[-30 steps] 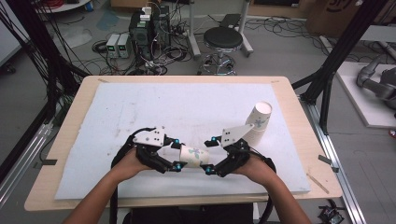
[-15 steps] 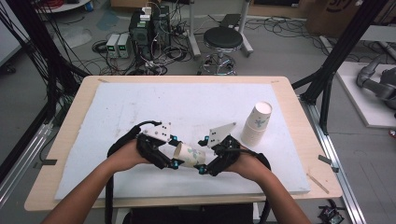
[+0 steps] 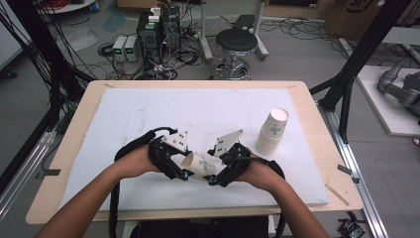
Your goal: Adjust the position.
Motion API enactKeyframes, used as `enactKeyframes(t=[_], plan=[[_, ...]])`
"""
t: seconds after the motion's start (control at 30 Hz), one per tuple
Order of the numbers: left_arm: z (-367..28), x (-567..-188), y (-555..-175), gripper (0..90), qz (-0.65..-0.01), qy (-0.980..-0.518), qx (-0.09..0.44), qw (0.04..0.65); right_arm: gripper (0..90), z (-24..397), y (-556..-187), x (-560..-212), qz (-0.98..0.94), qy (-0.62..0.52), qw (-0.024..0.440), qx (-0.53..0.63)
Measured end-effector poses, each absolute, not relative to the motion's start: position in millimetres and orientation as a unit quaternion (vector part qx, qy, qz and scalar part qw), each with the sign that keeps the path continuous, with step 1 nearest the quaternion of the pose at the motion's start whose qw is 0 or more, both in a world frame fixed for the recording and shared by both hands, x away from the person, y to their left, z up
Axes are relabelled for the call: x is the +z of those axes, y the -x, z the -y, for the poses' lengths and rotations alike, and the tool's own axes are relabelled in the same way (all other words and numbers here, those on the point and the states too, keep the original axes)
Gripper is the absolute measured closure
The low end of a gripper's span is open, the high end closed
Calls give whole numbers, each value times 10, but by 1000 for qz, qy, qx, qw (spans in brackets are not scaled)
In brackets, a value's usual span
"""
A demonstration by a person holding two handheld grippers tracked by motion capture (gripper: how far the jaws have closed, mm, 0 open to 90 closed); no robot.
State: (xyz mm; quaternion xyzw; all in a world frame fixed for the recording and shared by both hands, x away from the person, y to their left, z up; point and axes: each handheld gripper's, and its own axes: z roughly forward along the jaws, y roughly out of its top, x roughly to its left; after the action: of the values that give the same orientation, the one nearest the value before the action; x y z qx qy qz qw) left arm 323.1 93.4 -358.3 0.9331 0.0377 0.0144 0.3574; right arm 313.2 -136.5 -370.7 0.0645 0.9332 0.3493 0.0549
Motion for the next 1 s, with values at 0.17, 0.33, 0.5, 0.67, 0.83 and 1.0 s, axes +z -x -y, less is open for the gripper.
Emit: enactKeyframes(t=[0.17,0.33,0.5,0.67,0.83,1.0], plan=[[-888,-3578,-3233,337,-37,-937,18,346,188,1284,-3121,-3717,-940,-56,64,331],[-858,-3588,-3234,334,-36,-940,18,339,263,1135,-3106,-3747,-950,-33,73,301],[-838,-3586,-3223,319,-38,-939,15,342,332,1069,-3106,-3781,-956,-25,67,285],[-815,-3597,-3217,316,-38,-939,18,342,350,1044,-3117,-3818,-959,-34,59,275],[-800,-3624,-3210,306,-41,-936,19,348,360,1037,-3116,-3839,-961,-41,55,268],[-858,-3637,-3218,242,-52,-923,24,380,368,1071,-3124,-3839,-961,-46,60,267]])
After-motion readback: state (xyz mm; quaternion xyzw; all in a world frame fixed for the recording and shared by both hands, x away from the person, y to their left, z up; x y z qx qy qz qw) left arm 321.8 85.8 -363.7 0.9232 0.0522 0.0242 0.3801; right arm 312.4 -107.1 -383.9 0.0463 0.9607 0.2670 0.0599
